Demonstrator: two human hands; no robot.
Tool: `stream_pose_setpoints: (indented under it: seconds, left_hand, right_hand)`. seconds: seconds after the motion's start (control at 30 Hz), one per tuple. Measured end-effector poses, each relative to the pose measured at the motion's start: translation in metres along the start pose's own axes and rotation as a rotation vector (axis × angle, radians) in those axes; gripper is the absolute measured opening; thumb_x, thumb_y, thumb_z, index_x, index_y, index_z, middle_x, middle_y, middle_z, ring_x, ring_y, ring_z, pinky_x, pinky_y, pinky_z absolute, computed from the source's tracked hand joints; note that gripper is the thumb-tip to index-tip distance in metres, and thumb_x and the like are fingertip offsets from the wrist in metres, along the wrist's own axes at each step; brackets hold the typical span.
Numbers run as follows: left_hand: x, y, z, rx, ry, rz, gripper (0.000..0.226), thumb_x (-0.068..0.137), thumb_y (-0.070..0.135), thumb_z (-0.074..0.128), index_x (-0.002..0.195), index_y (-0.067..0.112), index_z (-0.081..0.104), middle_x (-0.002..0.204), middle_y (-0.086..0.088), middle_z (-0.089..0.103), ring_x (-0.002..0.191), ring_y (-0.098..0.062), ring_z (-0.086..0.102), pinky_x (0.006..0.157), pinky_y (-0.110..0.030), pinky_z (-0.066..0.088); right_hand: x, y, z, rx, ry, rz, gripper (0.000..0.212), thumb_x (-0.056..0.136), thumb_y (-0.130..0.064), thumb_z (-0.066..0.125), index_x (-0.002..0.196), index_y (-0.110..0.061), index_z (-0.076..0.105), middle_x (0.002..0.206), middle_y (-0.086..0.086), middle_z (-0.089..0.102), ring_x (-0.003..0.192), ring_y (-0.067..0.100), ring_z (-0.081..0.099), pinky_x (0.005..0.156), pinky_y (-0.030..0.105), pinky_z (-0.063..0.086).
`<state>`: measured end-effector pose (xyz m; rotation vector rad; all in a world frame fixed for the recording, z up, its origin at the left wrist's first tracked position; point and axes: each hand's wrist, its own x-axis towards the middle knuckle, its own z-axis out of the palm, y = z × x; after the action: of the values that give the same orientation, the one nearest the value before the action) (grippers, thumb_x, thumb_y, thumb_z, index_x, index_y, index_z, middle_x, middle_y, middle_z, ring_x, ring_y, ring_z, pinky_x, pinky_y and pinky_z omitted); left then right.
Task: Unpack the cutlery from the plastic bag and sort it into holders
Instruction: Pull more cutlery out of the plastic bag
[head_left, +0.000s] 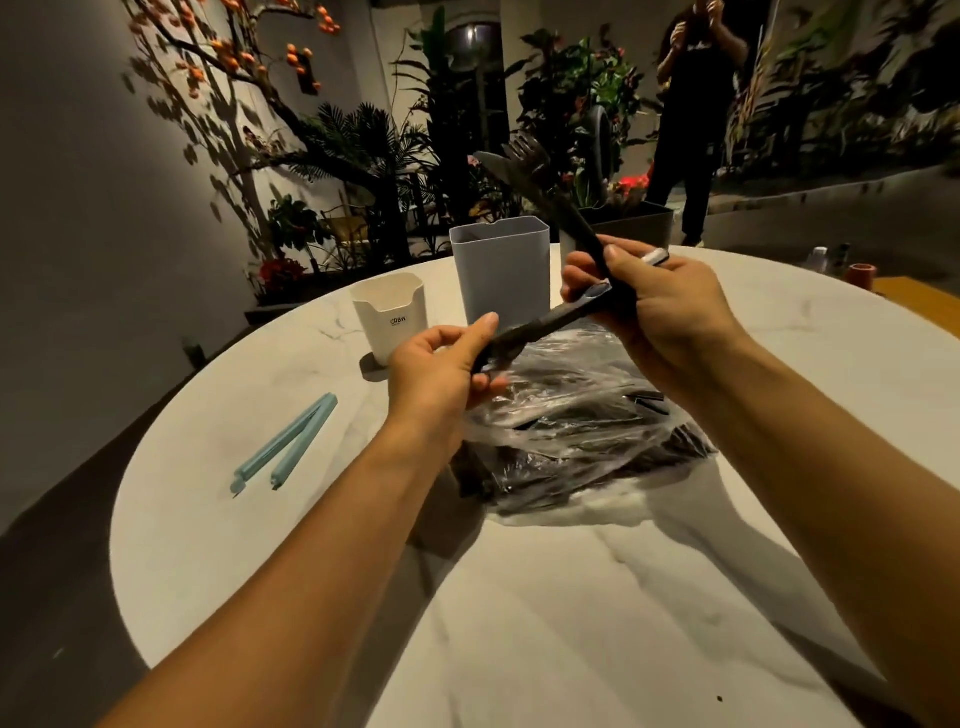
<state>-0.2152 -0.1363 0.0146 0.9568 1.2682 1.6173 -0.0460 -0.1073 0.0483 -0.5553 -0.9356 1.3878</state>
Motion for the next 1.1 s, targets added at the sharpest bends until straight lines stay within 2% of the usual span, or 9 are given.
stream_pose_setpoints:
  seconds: [0.13, 0.27, 0.37, 0.57, 0.73, 0.9, 0.97, 1.03, 1.1]
  left_hand:
    - [0.010, -0.002, 0.000, -0.017, 0.108, -0.015, 0.023, 0.085, 0.025, 0.079, 0.086, 0.007, 0.064, 0.085, -0.012, 0.070, 0.039, -0.005, 0.050, 0.049, -0.019, 0.053]
    - [0.017, -0.008, -0.004, 0.060, 0.165, 0.032, 0.028, 0.087, 0.018, 0.077, 0.107, 0.003, 0.064, 0.091, -0.010, 0.071, 0.043, -0.008, 0.061, 0.047, -0.020, 0.053]
    - [0.019, -0.014, -0.005, 0.062, 0.142, 0.079, 0.027, 0.090, 0.006, 0.071, 0.114, 0.003, 0.059, 0.089, -0.009, 0.070, 0.055, -0.013, 0.071, 0.042, -0.023, 0.052]
    - [0.020, -0.021, -0.013, 0.098, 0.112, 0.127, 0.016, 0.094, 0.005, 0.065, 0.107, 0.012, 0.059, 0.066, 0.006, 0.071, 0.061, -0.012, 0.071, 0.044, -0.021, 0.052]
    - [0.023, -0.023, -0.016, 0.117, 0.142, 0.126, 0.011, 0.100, 0.010, 0.057, 0.110, 0.010, 0.061, 0.089, -0.010, 0.069, 0.049, -0.008, 0.063, 0.043, -0.019, 0.049]
    - [0.021, -0.020, -0.013, -0.037, 0.211, 0.020, 0.028, 0.105, 0.031, 0.050, 0.100, 0.007, 0.063, 0.073, -0.005, 0.066, 0.040, -0.004, 0.051, 0.045, -0.020, 0.049]
    - [0.017, -0.015, -0.010, -0.206, 0.201, -0.057, 0.038, 0.106, 0.041, 0.043, 0.098, 0.008, 0.060, 0.067, -0.003, 0.065, 0.048, -0.007, 0.057, 0.046, -0.022, 0.049]
    - [0.011, -0.012, -0.008, -0.358, 0.124, -0.089, 0.048, 0.103, 0.049, 0.041, 0.109, 0.006, 0.060, 0.080, -0.007, 0.065, 0.062, -0.012, 0.061, 0.048, -0.022, 0.050]
    - [0.007, -0.012, -0.004, -0.317, 0.002, -0.069, 0.045, 0.102, 0.047, 0.046, 0.111, 0.006, 0.063, 0.087, -0.008, 0.066, 0.069, -0.013, 0.064, 0.054, -0.023, 0.052]
  right_hand:
    - [0.003, -0.002, -0.016, -0.176, -0.045, 0.133, 0.019, 0.100, -0.008, 0.050, 0.112, -0.004, 0.064, 0.098, 0.013, 0.076, 0.094, 0.025, 0.074, 0.072, 0.031, 0.061]
    - [0.004, -0.001, -0.035, -0.614, -0.147, 0.230, 0.017, 0.095, -0.010, 0.059, 0.102, -0.013, 0.074, 0.092, 0.005, 0.076, 0.084, 0.016, 0.074, 0.061, 0.023, 0.058]
    - [0.004, 0.009, -0.041, -0.898, -0.208, 0.207, 0.017, 0.092, -0.013, 0.063, 0.098, -0.023, 0.076, 0.087, -0.003, 0.075, 0.079, 0.009, 0.073, 0.061, 0.020, 0.057]
    - [-0.002, 0.021, -0.042, -0.988, -0.336, 0.093, 0.020, 0.095, -0.013, 0.058, 0.107, -0.025, 0.069, 0.100, -0.004, 0.072, 0.092, 0.013, 0.071, 0.073, 0.024, 0.060]
    - [-0.007, 0.023, -0.040, -1.075, -0.375, -0.021, 0.018, 0.098, -0.020, 0.053, 0.108, -0.028, 0.067, 0.097, -0.010, 0.068, 0.090, 0.005, 0.064, 0.071, 0.013, 0.053]
    - [-0.011, 0.027, -0.036, -1.068, -0.389, -0.034, 0.019, 0.095, -0.034, 0.053, 0.094, -0.028, 0.071, 0.087, 0.004, 0.070, 0.084, 0.020, 0.063, 0.068, 0.026, 0.054]
    - [-0.013, 0.030, -0.033, -1.081, -0.369, -0.060, 0.019, 0.096, -0.032, 0.053, 0.097, -0.026, 0.071, 0.086, 0.003, 0.070, 0.081, 0.019, 0.064, 0.068, 0.027, 0.055]
    - [-0.013, 0.033, -0.031, -1.070, -0.318, -0.095, 0.019, 0.098, -0.032, 0.053, 0.100, -0.025, 0.071, 0.083, 0.001, 0.068, 0.072, 0.011, 0.062, 0.058, 0.017, 0.051]
    - [-0.013, 0.036, -0.030, -1.068, -0.260, -0.151, 0.020, 0.099, -0.032, 0.053, 0.102, -0.024, 0.071, 0.082, -0.004, 0.067, 0.068, 0.005, 0.060, 0.053, 0.012, 0.047]
